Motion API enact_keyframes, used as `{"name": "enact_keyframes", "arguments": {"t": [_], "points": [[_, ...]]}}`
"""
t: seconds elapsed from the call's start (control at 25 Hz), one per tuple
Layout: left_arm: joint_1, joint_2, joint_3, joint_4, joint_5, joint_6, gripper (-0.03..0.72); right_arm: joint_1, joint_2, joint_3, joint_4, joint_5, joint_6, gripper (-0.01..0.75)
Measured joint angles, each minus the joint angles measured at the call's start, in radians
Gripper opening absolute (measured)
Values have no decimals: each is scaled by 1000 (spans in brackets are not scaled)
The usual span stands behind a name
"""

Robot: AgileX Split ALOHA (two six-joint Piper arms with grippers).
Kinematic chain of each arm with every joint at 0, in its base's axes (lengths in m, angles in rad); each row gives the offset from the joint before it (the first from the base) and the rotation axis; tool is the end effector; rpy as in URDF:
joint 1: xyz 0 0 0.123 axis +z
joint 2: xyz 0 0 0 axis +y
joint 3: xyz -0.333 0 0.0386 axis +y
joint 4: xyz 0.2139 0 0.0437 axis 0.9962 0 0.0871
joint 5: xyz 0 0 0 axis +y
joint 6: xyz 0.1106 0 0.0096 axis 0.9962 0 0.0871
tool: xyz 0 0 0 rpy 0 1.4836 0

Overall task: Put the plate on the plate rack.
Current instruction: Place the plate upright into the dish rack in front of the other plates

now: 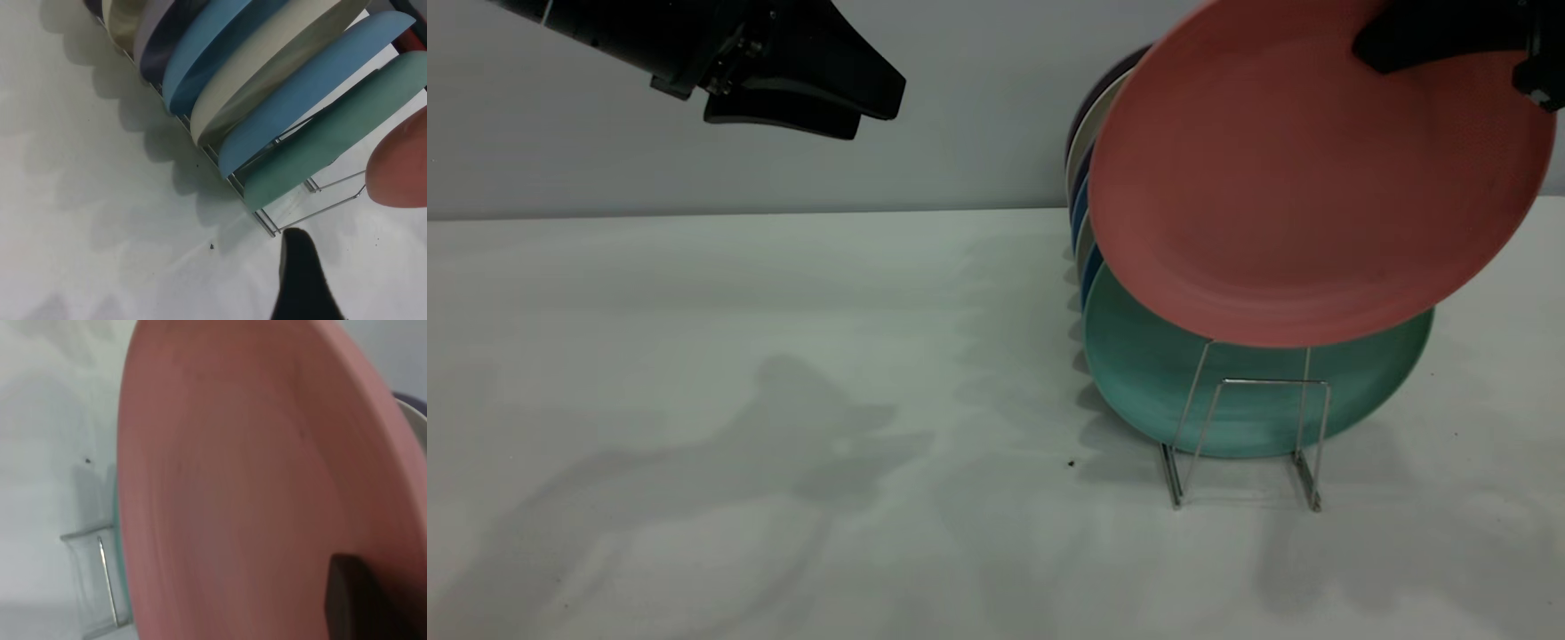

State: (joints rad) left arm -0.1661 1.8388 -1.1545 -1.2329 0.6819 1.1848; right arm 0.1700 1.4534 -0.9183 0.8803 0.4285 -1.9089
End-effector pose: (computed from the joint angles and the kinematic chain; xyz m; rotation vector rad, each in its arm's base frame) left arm 0.3608 -0.1275 0.2649 0.5267 2.3086 -0.8286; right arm 0.2738 0.0831 0.3165 -1.4476 1.7325 -0.1067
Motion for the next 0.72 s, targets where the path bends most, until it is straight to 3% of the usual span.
{"name": "enact_keyframes", "arguments": {"t": [0.72], "points": [[0, -1, 0, 0, -5, 0, 483, 0, 48, 0, 12, -60, -31, 87]]}}
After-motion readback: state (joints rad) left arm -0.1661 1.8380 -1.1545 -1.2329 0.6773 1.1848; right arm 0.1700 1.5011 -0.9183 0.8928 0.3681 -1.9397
